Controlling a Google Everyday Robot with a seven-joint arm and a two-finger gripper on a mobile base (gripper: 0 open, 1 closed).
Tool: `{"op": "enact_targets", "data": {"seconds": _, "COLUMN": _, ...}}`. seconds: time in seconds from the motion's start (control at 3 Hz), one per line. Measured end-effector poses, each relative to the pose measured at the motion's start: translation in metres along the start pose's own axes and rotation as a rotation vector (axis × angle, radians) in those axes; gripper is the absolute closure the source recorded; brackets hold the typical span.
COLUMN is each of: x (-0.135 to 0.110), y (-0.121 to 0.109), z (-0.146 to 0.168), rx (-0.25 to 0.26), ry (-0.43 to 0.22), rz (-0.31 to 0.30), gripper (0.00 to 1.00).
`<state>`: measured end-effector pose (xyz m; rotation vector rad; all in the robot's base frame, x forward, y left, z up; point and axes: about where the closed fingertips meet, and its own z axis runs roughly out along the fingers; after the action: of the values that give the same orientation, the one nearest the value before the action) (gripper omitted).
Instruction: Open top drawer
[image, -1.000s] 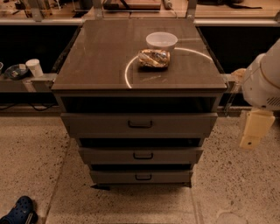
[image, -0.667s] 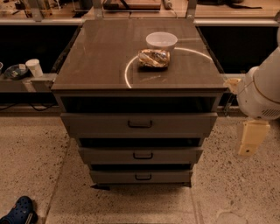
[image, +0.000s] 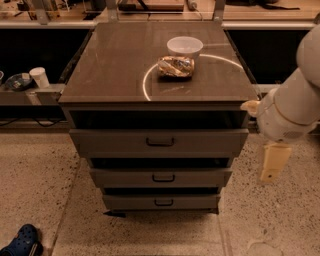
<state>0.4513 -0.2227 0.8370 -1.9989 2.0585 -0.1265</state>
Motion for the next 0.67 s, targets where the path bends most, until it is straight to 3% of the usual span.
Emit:
{"op": "enact_targets", "data": {"seconds": 0.33, "x": -0.01, "y": 0.003, "z": 0.055, "rx": -0.069, "ry": -0.069, "rz": -0.064, "gripper": 0.0}}
{"op": "enact_targets", "data": {"seconds": 0.67, "x": -0.02, "y": 0.007, "z": 0.102, "rx": -0.106, "ry": -0.115, "rz": -0.106, "gripper": 0.0}}
